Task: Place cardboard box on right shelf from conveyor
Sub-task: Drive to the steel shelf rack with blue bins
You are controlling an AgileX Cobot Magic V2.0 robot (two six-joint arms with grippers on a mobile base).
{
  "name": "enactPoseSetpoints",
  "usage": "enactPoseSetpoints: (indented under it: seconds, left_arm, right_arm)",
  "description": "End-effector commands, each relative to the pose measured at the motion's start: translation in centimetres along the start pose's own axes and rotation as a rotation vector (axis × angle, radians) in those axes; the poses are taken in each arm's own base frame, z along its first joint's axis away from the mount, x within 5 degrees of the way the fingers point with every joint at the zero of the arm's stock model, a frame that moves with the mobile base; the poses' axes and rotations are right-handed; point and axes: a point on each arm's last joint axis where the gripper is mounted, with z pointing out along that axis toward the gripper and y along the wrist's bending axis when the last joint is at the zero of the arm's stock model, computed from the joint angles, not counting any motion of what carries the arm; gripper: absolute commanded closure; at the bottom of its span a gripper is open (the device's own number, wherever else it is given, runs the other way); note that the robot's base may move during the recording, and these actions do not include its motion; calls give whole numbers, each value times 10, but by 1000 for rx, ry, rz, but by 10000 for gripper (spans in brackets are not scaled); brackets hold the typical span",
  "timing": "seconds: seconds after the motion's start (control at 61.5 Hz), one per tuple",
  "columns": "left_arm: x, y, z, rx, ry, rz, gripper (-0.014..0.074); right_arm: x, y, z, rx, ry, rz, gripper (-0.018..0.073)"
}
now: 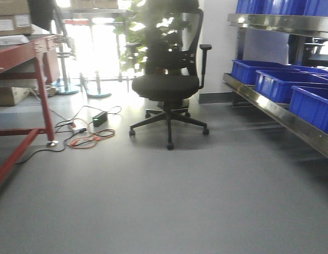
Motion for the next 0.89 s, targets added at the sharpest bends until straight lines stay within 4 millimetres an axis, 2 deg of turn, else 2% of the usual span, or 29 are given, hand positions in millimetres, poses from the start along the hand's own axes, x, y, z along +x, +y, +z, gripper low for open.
enactPoseSetpoints:
  seconds: [0.0,0.879]
  left_arm:
    - [-5,0,-1,2,-90,-5,713]
    - [-5,0,-1,2,-90,-5,713]
  right_arm:
    - [-16,1,-1,3,-111,-15,336]
    - [-16,1,-1,3,-111,-15,336]
